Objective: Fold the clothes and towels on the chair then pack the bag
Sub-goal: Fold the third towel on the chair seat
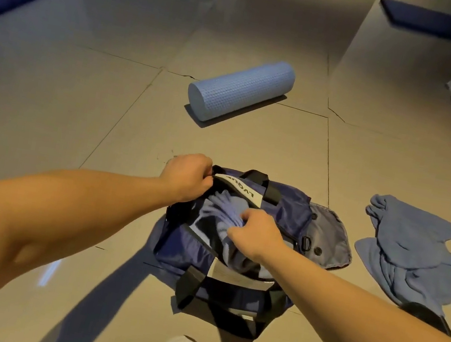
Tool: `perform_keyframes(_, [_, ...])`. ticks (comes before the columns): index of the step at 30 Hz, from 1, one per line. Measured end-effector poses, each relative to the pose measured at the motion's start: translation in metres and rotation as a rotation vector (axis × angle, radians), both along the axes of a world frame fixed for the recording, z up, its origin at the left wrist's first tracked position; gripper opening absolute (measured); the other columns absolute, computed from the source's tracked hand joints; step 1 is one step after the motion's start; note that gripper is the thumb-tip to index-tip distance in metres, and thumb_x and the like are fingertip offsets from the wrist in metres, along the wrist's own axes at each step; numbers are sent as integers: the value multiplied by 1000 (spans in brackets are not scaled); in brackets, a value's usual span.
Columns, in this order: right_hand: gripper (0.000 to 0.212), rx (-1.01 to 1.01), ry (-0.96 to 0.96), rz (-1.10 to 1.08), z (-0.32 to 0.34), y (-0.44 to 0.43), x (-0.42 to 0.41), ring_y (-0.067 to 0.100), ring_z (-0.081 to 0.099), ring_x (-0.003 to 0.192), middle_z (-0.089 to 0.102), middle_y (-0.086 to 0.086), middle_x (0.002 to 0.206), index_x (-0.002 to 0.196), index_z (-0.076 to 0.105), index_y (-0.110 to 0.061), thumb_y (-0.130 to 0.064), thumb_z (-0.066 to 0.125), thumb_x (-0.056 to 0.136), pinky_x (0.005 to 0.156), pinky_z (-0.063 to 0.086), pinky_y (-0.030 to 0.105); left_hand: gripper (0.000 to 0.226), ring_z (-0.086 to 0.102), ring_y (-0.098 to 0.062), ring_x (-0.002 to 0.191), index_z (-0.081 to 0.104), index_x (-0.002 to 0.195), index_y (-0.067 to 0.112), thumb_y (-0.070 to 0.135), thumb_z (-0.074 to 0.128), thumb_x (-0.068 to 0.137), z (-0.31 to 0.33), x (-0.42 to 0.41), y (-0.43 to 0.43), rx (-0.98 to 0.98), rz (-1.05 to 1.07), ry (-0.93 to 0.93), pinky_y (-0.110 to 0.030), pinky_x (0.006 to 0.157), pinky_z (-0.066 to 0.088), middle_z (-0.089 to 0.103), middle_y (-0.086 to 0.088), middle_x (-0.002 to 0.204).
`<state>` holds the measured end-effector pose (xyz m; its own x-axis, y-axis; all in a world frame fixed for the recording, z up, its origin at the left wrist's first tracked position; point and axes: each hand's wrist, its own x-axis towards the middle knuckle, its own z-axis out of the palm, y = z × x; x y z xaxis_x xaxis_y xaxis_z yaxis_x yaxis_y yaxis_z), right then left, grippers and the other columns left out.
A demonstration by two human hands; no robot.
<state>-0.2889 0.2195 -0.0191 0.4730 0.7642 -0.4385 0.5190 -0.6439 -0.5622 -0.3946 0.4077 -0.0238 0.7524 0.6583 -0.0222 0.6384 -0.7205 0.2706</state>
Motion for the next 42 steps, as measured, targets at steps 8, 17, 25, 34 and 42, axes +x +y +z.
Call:
perform_keyframes(8, [27, 12, -55, -195, -33, 52, -19, 32, 63, 90, 61, 16, 119, 112, 63, -8, -23, 68, 91, 63, 44, 33, 5, 54, -19, 85, 57, 94, 25, 22, 54, 93, -9, -30, -25, -83, 16, -198, -34, 72, 43, 56, 6, 96])
perform_keyframes(17, [24, -42, -78, -201, -43, 61, -21, 27, 58, 79, 59, 14, 113, 104, 61, -8, -25, 72, 91, 45, 31, 28, 53, 34, -15, 95, 69, 119, 30, 56, 32, 92, -34, -92, -43, 21, -555, 234, -36, 92, 33, 55, 8, 96])
perform_keyframes(25, [48, -58, 1, -48, -25, 51, -26, 26, 50, 71, 50, 15, 89, 87, 57, -5, -50, 76, 86, 56, 37, 32, 20, 43, -17, 103, 65, 79, 21, 38, 56, 85, -17, -100, -35, -66, -658, -140, -42, 90, 39, 56, 5, 111])
perform_keyframes(34, [34, -85, 80, 54, -12, 20, -7, 20, 54, 81, 58, 10, 101, 113, 64, -8, 12, 53, 88, 68, 47, 30, 37, 41, -22, 139, 66, 104, 15, 43, 52, 84, -20, -91, -33, 75, -811, 124, -44, 122, 22, 52, -4, 145])
perform_keyframes(42, [38, -52, -620, 340, -17, 14, -18, 36, 34, 130, 41, 13, 140, 125, 64, -11, -18, 69, 89, 94, 43, 41, 50, 54, -22, 97, 57, 100, 19, 66, 41, 92, -31, -80, -29, 128, -725, 217, -38, 101, 40, 59, -1, 113])
